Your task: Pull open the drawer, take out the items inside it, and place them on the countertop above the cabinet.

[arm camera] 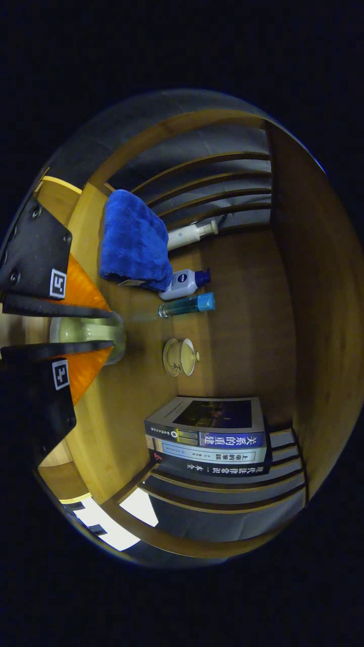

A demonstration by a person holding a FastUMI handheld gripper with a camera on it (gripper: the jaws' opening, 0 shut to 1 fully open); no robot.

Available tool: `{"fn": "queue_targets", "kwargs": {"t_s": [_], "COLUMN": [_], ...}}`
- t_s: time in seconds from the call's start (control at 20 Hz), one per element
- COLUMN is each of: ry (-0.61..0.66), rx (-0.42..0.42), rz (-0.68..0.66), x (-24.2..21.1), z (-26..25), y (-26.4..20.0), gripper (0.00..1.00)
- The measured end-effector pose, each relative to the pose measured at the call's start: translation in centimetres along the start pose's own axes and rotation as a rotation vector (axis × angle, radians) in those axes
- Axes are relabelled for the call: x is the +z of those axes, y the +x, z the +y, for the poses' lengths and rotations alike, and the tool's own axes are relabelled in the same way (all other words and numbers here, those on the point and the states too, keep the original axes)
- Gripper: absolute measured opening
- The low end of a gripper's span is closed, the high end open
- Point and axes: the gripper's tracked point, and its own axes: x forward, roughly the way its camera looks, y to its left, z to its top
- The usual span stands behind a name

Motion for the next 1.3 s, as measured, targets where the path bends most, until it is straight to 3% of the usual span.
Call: {"fn": "queue_targets", "kwargs": {"t_s": [0.1, 0.55, 0.8, 1.3], "ry": [-0.008, 0.002, -0.024, -0.055], "rx": [0.003, 0.013, 0.001, 0.058], "rz": [0.003, 0.003, -0.045, -0.224], "x": [-0.1, -0.2, 1.2, 3.9], "z": [0.2, 0.5, 0.7, 4.4], "y": [-0.1, -0.2, -2.0, -11.8], "gripper": [0.31, 0.68, 0.93, 0.95]}}
